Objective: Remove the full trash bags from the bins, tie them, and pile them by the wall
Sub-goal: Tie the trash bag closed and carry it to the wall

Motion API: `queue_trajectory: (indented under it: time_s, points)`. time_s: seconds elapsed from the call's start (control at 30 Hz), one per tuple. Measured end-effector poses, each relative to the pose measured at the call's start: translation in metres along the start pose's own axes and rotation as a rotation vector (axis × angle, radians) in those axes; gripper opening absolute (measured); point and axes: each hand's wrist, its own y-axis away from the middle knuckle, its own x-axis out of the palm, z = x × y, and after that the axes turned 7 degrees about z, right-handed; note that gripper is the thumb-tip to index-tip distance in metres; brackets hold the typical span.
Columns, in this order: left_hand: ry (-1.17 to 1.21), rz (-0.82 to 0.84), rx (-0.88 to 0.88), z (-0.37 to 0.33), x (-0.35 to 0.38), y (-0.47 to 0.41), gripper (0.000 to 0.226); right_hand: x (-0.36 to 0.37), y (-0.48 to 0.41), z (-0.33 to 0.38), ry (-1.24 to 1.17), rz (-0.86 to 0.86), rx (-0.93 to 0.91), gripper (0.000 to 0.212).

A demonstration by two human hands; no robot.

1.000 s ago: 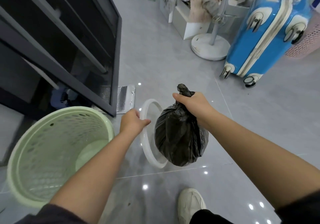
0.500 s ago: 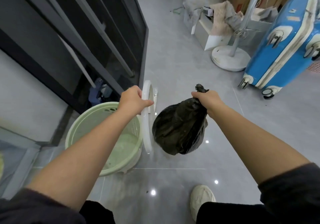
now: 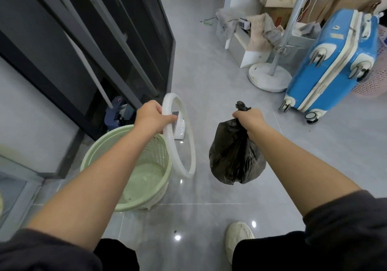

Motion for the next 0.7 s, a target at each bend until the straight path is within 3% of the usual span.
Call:
queue_trajectory:
  time_s: [0.33,0.53,0.7]
  points:
    - [0.495,-0.018,-0.291,0.143,-0.092,0.032,0.012,0.028,0.011,-0.036,0.419,0.082,0.025,0.026]
    - [0.488,0.015,-0.450,0.223,-0.106,0.041,0.019,0.061,0.012,-0.037,0.531,0.158,-0.017,0.027]
    - [0.368,-0.132,-0.484,0.242,-0.093,0.030,0.016,0.089,0.014,-0.042,0.630,0.254,-0.047,0.030]
